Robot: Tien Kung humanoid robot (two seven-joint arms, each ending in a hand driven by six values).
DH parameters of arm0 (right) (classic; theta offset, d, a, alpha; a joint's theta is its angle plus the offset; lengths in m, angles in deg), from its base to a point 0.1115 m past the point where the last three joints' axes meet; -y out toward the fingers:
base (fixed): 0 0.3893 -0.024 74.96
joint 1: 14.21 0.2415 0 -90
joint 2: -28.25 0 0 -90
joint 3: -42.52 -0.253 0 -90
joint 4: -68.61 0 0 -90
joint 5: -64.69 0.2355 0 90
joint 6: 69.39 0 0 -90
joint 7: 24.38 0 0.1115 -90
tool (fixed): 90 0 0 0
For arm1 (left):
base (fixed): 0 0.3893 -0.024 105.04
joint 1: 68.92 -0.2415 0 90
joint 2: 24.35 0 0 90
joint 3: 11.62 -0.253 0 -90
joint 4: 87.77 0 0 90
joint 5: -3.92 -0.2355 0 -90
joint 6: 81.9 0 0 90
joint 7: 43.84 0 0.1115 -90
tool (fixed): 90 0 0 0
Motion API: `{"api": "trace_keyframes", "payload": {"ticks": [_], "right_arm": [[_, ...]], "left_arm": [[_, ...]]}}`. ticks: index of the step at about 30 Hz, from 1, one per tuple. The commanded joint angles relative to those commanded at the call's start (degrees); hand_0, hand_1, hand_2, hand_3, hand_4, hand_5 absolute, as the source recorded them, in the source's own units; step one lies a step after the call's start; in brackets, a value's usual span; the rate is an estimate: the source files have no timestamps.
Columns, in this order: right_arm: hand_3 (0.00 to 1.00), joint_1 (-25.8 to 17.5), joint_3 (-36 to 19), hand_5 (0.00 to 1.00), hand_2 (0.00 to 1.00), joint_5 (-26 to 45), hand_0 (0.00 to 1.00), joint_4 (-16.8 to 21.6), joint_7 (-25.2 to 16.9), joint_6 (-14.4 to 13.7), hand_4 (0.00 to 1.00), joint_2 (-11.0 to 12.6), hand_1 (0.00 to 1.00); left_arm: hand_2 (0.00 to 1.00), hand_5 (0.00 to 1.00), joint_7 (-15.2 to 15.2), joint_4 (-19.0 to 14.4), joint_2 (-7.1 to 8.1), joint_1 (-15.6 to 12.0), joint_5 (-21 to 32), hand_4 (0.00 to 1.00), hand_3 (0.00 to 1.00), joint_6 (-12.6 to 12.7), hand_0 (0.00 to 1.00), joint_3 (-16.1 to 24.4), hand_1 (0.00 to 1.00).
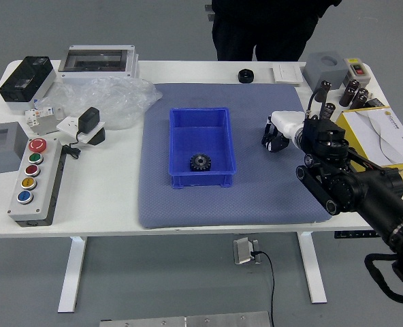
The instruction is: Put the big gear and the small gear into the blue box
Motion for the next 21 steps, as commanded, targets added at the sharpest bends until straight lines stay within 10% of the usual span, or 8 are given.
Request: {"api": "trace_keyframes", "payload": {"ticks": [21], "right_arm": [[0.544,-0.17,-0.87,0.130,0.460,-0.14,0.511,1.01,0.53,-0.27,0.599,0.70,0.400]], "left_arm": [[0.825,0.389,-0.07,0.00,0.08,-0.07,0.08,0.749,0.831,0.00,0.852,0.06,0.832]]}}
